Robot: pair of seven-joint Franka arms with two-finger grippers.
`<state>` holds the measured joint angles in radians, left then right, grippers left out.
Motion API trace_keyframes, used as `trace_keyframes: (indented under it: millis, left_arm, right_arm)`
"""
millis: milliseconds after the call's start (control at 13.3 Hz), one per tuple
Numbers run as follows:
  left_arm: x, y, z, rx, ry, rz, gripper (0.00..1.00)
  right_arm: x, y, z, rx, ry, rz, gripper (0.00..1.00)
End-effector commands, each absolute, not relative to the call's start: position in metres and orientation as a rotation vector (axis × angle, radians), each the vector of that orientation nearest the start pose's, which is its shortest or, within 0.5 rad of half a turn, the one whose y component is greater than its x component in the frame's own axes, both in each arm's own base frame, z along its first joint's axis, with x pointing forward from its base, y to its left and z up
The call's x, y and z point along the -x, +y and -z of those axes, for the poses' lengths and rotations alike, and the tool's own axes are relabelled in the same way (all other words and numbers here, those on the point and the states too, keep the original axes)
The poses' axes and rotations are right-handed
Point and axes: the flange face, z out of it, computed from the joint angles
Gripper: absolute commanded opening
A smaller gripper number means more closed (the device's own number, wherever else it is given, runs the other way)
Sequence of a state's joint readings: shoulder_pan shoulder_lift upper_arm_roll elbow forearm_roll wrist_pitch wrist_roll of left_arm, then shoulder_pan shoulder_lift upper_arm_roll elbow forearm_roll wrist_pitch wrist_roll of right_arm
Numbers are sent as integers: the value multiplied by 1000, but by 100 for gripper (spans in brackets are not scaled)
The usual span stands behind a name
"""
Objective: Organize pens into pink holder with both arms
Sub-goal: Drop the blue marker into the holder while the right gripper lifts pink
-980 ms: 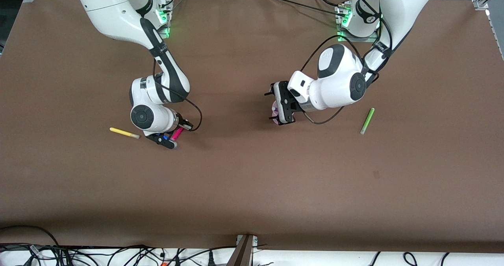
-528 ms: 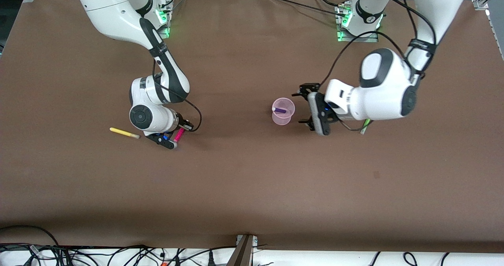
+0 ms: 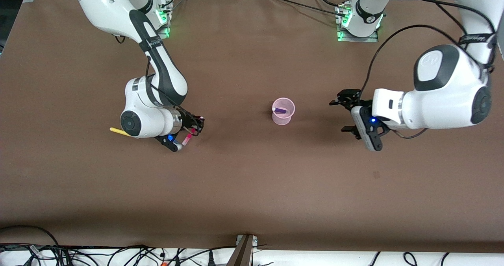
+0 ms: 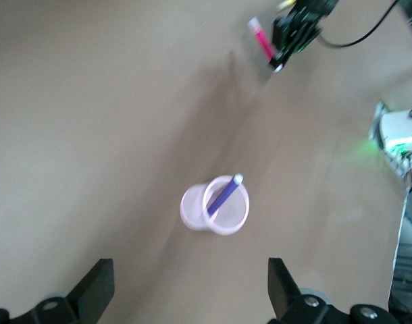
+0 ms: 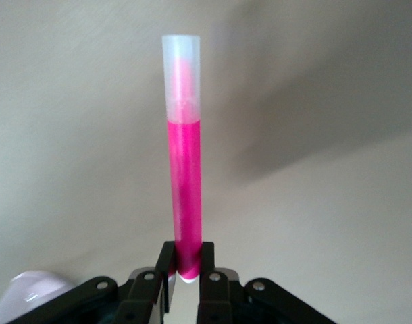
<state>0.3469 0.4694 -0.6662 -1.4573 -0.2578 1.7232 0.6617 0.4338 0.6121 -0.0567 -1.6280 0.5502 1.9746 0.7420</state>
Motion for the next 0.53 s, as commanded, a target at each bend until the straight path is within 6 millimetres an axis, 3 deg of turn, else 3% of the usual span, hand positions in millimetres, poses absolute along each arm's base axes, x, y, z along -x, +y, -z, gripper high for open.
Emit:
trace_keyframes:
  millis: [0,75,226,452]
  left_arm:
    - [-643,-142,-469,-2482,-1143,109,100]
    - [-637,-143,-482,-2563,-1181,111,100]
    - [-632,-126,-506,-2705,-1182,98,100]
    - [-621,-80,-529,-2845,-1082,83,100]
  right_arm:
    - [-601,330,-264,2549,1056,-750,0]
    - [-599,347,-271,2475,1127,-786,0]
    - [-591,387,-285,2326,1217,-884,0]
    - [-585,443,-316,2108,1300,-935,0]
